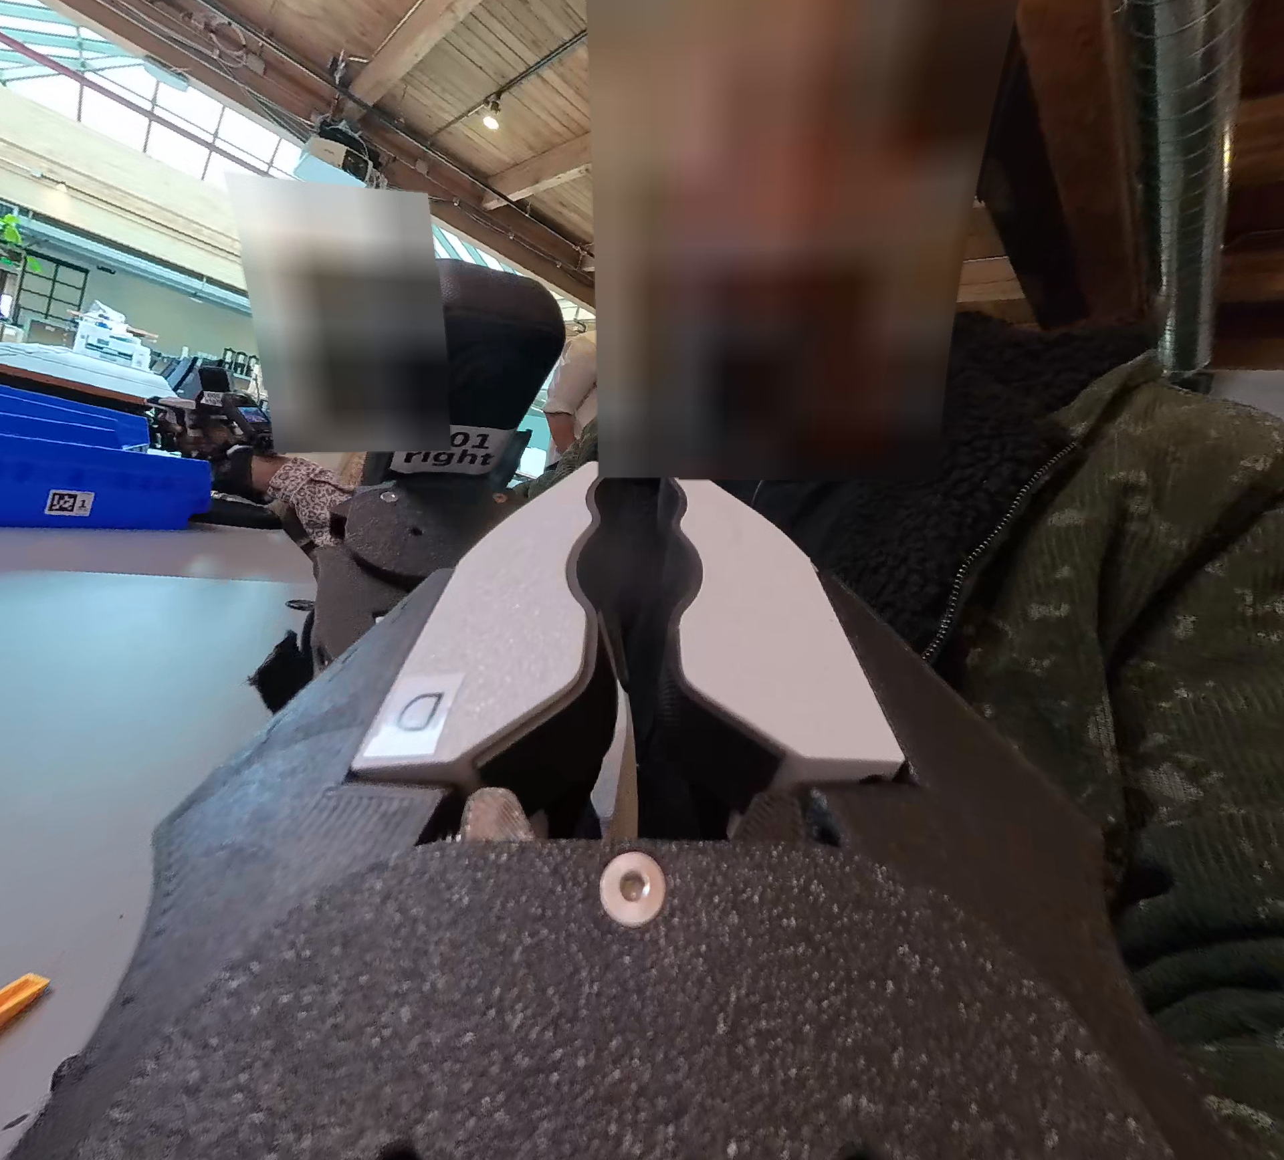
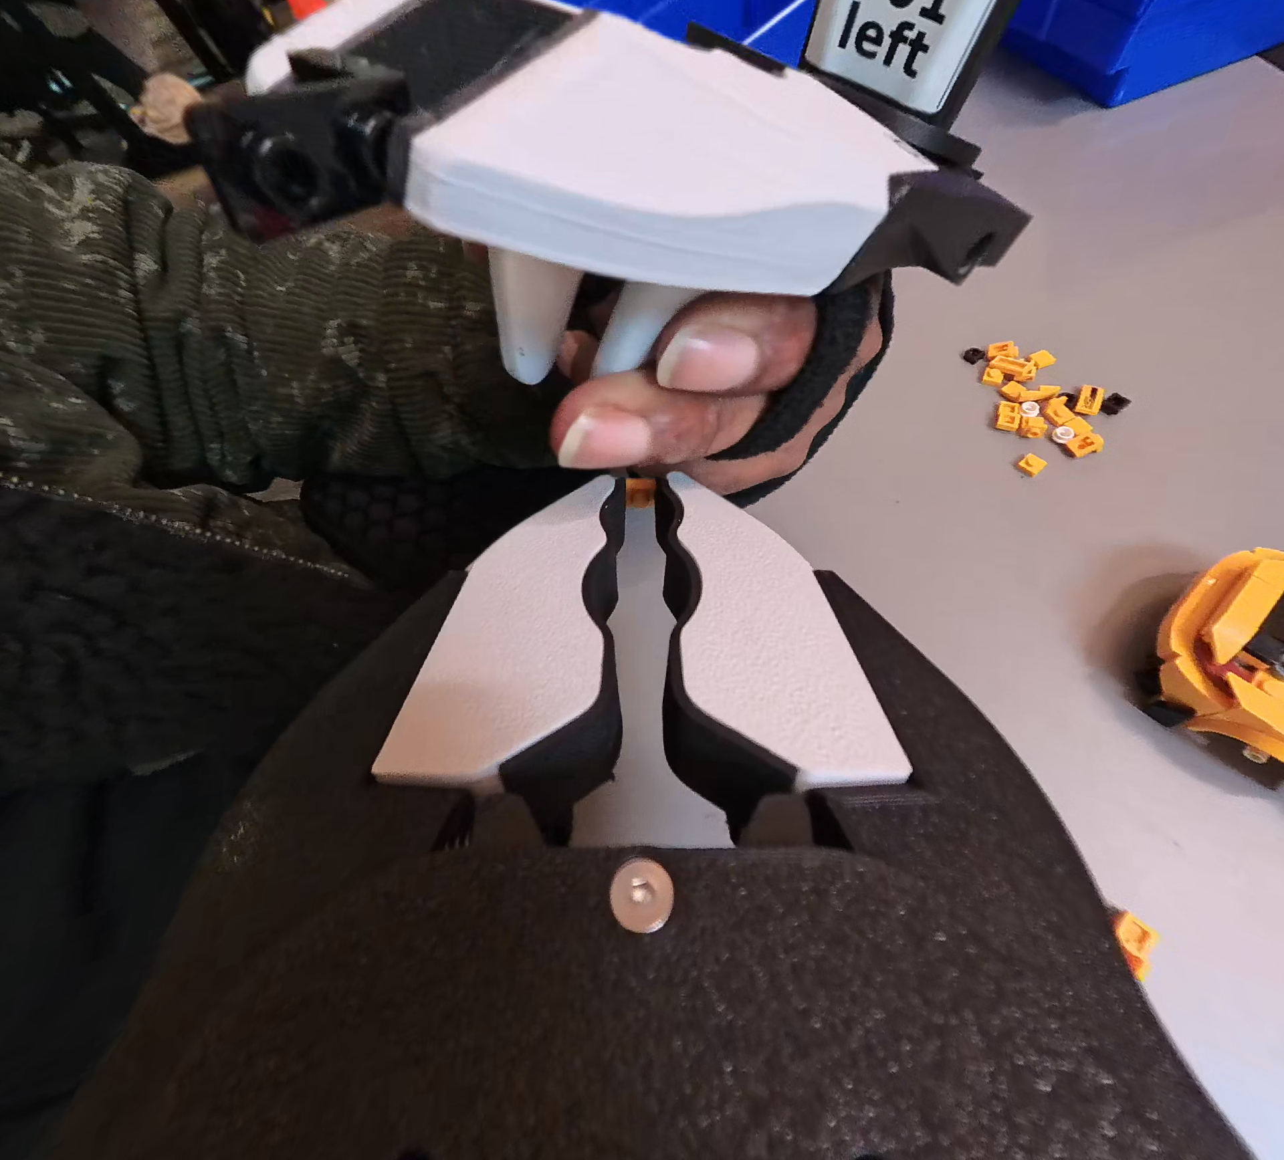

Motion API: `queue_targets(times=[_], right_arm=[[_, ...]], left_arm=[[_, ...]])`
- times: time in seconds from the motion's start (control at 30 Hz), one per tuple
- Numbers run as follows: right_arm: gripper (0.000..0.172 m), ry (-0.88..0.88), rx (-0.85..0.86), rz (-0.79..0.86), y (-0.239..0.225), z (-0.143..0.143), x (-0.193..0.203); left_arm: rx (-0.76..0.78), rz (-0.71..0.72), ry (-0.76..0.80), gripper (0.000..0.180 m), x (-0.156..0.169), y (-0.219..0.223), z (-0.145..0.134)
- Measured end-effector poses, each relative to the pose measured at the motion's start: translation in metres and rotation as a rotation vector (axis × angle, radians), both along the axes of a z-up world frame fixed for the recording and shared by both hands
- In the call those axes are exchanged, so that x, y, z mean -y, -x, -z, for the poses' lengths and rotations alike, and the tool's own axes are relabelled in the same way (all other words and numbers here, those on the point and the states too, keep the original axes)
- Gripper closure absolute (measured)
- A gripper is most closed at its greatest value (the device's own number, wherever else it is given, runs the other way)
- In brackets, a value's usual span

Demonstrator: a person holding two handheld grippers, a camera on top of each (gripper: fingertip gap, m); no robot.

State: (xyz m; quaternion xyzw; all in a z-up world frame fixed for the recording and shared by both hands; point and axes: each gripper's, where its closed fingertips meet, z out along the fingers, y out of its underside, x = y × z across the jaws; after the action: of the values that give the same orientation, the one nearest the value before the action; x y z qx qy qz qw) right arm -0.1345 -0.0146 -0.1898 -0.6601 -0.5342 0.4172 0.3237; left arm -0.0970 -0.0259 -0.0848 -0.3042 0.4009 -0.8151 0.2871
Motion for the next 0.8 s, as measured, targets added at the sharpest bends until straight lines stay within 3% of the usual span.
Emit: queue_targets(times=[0.37,0.8], right_arm=[[0.164,-0.002,0.009,0.101,0.001,-0.002,-0.006],[0.164,-0.002,0.013,0.196,-0.003,-0.005,-0.017]], left_arm=[[-0.025,-0.035,-0.026,0.168,-0.003,-0.002,0.004],[-0.200,-0.311,-0.092,0.169,-0.031,-0.017,0.024]])
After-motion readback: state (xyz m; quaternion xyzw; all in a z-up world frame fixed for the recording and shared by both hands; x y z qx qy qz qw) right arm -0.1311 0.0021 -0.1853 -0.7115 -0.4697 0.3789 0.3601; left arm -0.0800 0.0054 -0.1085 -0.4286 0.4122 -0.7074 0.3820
